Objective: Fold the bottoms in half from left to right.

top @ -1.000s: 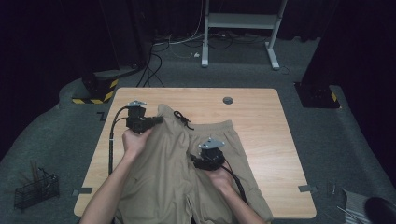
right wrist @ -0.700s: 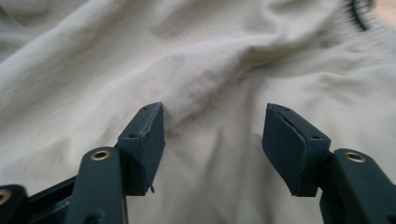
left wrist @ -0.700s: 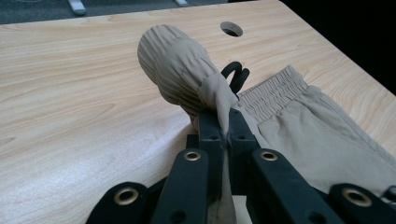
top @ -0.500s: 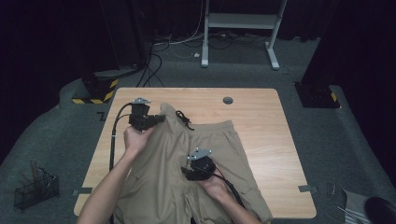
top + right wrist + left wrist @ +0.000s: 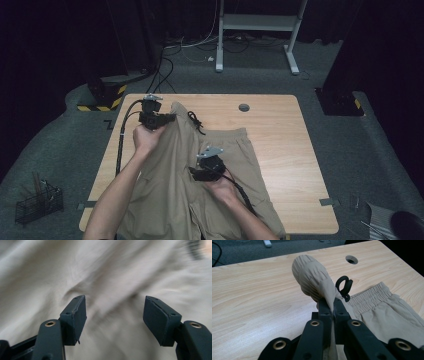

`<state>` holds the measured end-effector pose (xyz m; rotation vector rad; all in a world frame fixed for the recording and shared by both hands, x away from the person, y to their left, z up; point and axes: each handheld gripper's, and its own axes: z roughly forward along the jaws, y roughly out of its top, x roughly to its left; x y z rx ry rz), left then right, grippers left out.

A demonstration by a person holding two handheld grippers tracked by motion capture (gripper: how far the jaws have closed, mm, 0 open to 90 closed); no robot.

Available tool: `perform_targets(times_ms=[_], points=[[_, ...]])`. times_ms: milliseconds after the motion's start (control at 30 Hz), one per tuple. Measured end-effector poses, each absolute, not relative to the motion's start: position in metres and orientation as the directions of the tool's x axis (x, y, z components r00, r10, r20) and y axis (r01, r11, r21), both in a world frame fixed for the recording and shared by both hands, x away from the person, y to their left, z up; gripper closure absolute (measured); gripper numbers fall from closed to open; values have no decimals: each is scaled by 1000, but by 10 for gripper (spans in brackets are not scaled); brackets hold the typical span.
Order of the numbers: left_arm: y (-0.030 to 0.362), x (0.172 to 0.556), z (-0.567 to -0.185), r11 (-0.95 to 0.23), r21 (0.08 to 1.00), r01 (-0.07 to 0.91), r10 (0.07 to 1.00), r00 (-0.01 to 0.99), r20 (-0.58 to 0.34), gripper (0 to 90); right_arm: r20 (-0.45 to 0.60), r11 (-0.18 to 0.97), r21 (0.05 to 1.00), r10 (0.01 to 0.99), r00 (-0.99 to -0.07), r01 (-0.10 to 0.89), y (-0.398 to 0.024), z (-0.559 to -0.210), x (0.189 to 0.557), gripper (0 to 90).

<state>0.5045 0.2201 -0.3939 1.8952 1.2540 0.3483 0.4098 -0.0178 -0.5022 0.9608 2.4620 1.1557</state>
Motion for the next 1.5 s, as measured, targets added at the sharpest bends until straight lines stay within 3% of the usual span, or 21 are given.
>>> perform_targets(times_ms=[167,267,367,433,967,1200,1500], points=[[210,500,-392,-192,760,620,849,494,-188,877,-55,510,742,693,-719,435,-71,-491,401,356],[203,498,-392,-197,759,621,837,509,-199,877,-149,575,700,698,-701,424,-98,-501,399,411],[196,498,-392,-204,762,614,829,523,-199,877,-125,564,690,710,-693,454,-118,-516,402,416],[192,498,-393,-193,762,618,821,528,-220,877,-49,500,725,724,-688,474,-129,-522,405,408],[151,499,-396,-138,776,616,736,588,-336,877,-35,475,731,744,-668,490,-129,-524,406,370],[124,500,-393,-186,778,600,718,624,-310,878,-40,472,730,751,-659,494,-130,-524,407,350],[96,508,-400,-165,771,616,666,646,-373,877,-41,470,729,756,-653,498,-129,-524,406,335]])
